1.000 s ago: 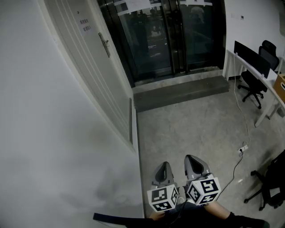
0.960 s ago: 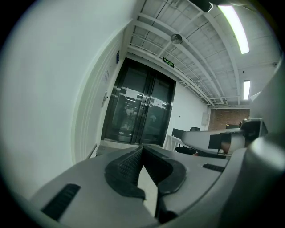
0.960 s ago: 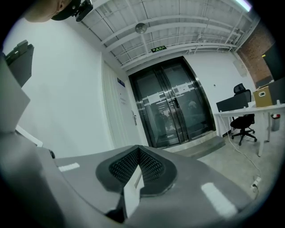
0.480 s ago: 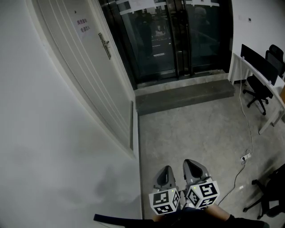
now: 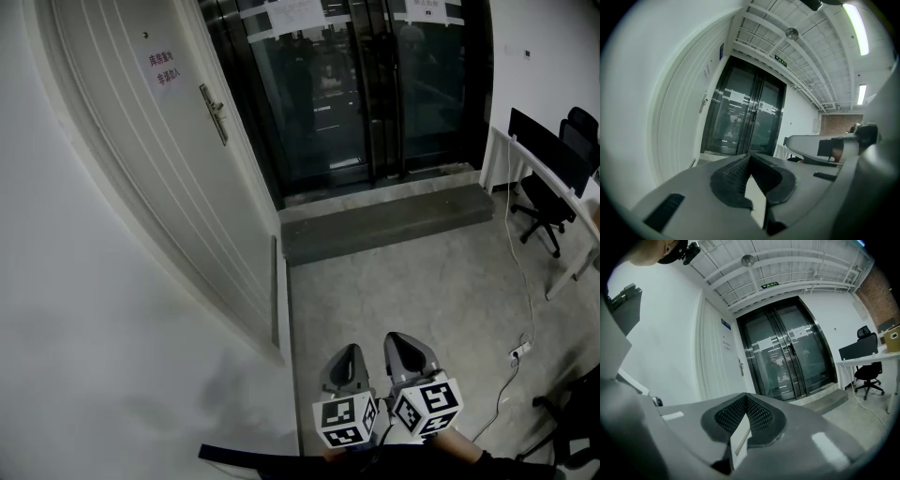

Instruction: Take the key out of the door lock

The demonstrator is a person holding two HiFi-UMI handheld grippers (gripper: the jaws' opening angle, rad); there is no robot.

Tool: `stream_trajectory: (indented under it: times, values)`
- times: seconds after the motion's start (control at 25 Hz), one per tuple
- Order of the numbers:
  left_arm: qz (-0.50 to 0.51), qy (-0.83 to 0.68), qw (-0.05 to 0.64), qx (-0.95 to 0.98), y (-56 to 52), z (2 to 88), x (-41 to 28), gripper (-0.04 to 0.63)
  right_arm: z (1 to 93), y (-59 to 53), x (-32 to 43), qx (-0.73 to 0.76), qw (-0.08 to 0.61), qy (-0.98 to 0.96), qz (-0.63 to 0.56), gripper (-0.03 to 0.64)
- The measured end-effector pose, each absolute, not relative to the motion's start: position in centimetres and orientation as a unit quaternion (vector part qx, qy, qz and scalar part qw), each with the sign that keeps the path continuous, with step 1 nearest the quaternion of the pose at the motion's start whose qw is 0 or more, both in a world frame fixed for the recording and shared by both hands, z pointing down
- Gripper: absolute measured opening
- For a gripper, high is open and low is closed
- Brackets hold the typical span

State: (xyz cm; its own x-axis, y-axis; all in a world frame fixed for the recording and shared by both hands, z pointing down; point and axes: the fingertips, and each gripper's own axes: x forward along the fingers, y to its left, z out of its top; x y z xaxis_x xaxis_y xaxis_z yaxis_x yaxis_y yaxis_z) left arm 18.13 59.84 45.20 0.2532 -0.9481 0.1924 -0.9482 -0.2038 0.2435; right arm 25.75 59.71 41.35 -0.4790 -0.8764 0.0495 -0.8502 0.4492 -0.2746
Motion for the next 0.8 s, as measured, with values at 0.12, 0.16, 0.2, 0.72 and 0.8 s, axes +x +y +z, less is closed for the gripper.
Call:
stream_trajectory:
  times: [0.12,0.16,0.2,0.72,0.8]
  values:
    - [-0.001,-0.608,0.152,0.779,57.0,44.9,17.1,0.0,40.8,56.7,24.8,-0.511,0.057,0.848,-0.127,0.001]
    - [-0.002,-0.609,0.151,0.779,56.1,44.9,16.6,0.0,40.6,55.8,24.4,-0.512,0.059,0.848,-0.125,0.002]
    - [-0.002,-0.609,0.15,0.779,55.2,44.8,16.1,0.0,40.4,54.9,24.0,-0.513,0.061,0.847,-0.122,0.002]
    - [0.014,-0.604,0.178,0.777,46.1,47.4,15.8,0.0,43.0,45.8,23.7,-0.523,0.052,0.838,-0.147,0.002]
    - [0.014,-0.612,0.178,0.77,44.0,47.7,15.7,0.0,43.1,43.6,23.7,-0.517,0.055,0.842,-0.147,0.002]
